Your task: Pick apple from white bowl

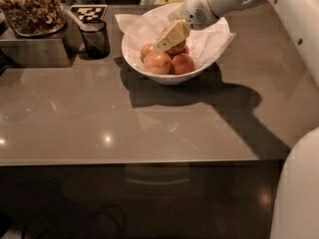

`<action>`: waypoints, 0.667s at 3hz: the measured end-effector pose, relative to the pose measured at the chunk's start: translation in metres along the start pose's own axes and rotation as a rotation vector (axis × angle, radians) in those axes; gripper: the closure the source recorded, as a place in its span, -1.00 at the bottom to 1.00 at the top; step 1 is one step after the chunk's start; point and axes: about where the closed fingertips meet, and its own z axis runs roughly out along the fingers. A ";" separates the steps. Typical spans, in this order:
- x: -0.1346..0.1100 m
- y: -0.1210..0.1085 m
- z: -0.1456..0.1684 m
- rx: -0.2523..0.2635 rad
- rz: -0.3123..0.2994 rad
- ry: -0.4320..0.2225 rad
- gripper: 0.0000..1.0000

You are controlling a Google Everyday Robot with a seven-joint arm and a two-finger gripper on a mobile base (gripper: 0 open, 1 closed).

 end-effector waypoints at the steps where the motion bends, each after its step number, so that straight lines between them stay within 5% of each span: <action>1: 0.016 -0.002 0.009 -0.033 0.029 0.023 -0.62; 2: 0.034 -0.003 0.011 -0.055 0.049 0.067 -0.62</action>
Offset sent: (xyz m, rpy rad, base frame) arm 0.0033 -0.0327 -0.0449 -0.0805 0.1351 -0.0040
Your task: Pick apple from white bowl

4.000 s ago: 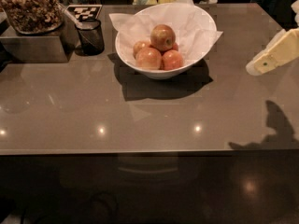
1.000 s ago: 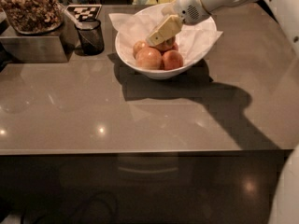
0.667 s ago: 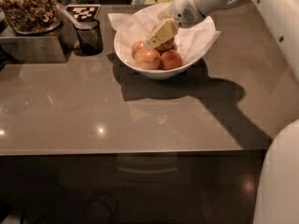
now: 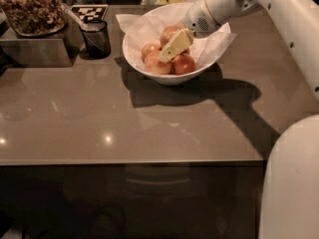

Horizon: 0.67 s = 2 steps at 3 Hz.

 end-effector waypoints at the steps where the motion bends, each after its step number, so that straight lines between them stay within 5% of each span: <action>1: 0.011 -0.001 0.002 -0.014 0.011 0.028 -0.54; 2: 0.008 -0.003 0.002 -0.019 0.014 0.019 -0.16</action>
Offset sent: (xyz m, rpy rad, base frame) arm 0.0046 -0.0091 0.0009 0.0012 0.0224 -0.0019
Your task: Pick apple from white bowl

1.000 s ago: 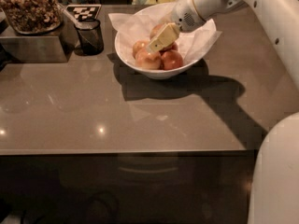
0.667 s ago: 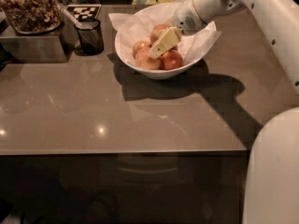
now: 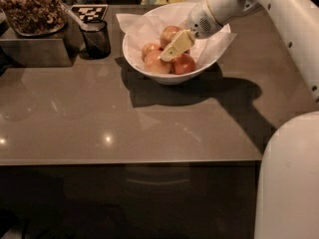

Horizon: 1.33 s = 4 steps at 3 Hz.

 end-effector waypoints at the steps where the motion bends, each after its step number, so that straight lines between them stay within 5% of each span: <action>1: -0.009 -0.003 -0.007 0.002 -0.006 -0.018 0.31; 2: -0.017 -0.006 -0.017 0.009 0.003 -0.044 0.77; 3: -0.018 -0.009 -0.023 0.011 0.035 -0.080 1.00; 4: -0.019 -0.007 -0.041 0.007 0.103 -0.152 1.00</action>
Offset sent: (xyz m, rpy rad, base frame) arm 0.0072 -0.0126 0.0459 0.0694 -0.0344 -0.0278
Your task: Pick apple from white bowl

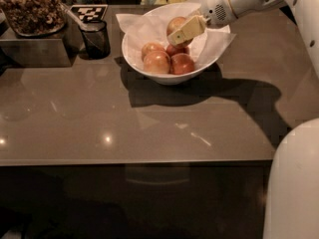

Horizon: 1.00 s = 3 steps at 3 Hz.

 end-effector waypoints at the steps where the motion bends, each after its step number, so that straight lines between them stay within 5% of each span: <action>1: 0.003 0.015 -0.043 0.031 0.065 -0.042 1.00; 3: 0.024 0.067 -0.118 0.189 0.218 -0.156 1.00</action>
Offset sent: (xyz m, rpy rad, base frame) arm -0.1235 -0.0986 0.0295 0.1436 0.0629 -0.3495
